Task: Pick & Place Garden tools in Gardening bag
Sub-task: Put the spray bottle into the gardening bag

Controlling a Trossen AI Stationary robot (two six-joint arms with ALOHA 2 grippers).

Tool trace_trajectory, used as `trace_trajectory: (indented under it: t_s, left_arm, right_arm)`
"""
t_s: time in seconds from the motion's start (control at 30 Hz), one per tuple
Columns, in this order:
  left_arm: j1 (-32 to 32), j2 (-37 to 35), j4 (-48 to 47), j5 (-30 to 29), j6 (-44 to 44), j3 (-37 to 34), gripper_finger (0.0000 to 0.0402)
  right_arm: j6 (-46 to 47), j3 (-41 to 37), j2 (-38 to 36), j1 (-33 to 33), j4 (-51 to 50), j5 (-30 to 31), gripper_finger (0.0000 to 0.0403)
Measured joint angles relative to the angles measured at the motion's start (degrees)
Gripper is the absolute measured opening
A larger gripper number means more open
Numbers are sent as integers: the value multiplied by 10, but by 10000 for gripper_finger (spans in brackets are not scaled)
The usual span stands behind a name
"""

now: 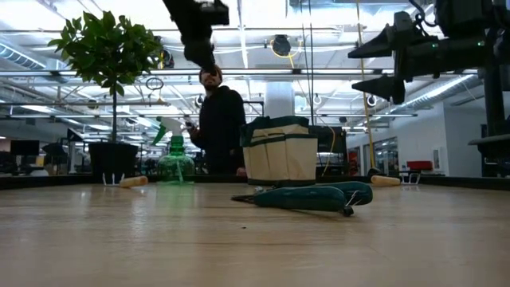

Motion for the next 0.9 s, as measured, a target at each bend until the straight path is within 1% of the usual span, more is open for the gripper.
trace_trajectory:
  t_s: [0.1,0.27,0.33,0.43,0.63,0.9]
  left_arm:
    - [25,18,-24,8,-13,2,310]
    - [62,33,-86,65,-59,2,310]
    - [71,34,-104,76,-66,2,310]
    - [80,33,-106,88,-67,2,310]
    - [92,31,-125,139,-73,2,310]
    - [105,32,-147,140,-76,2,313]
  right_arm:
    - [13,-8,0,0,-1,0,394]
    - [22,-12,0,0,0,0,394]
    - [22,-12,0,0,4,0,394]
    - [22,-12,0,0,4,0,394]
    - [21,-12,0,0,4,0,394]
    - [22,-12,0,0,4,0,394]
